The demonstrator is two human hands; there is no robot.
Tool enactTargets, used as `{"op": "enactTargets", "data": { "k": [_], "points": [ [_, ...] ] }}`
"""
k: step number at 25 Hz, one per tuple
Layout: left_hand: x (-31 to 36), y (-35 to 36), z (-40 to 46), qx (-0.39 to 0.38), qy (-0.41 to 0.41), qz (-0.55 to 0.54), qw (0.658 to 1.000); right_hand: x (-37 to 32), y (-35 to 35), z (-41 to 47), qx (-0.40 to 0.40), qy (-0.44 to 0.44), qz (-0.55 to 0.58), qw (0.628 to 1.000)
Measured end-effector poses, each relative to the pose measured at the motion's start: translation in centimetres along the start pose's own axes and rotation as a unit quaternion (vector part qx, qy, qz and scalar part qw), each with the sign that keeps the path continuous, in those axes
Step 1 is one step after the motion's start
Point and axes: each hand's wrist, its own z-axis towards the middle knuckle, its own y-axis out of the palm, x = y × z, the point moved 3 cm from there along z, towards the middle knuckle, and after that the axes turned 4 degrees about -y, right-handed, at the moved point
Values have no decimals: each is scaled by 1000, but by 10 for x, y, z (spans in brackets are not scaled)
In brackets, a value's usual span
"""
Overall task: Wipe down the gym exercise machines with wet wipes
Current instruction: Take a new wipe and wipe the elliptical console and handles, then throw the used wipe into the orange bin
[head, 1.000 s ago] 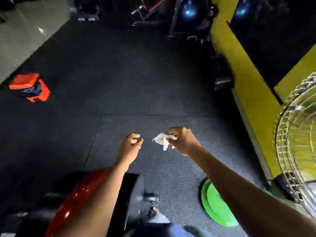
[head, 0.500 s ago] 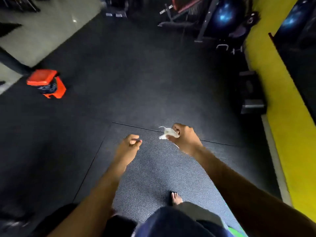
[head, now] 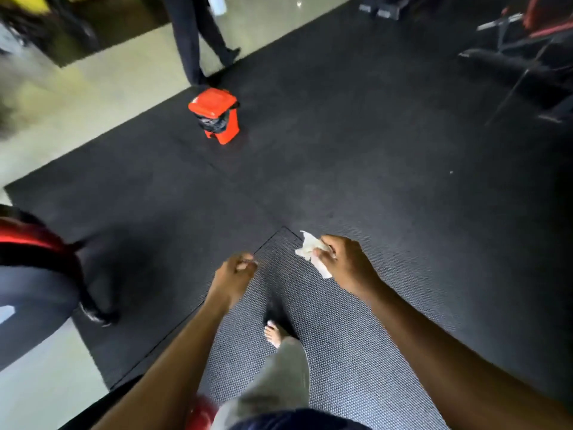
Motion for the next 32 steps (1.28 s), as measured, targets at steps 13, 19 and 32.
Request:
{"op": "enactTargets", "data": {
  "k": [13,19,32],
  "points": [
    [108,-187,291,80,-50,-69,993,-68,79,398,-121,-15,78,989],
    [148,-259,466,80,-88,-46,992,-73,109,617,-127,-76,107,983],
    [179,-479,774,144,-129,-147,970,-176,210,1015,-192,-121,79,971]
  ]
}}
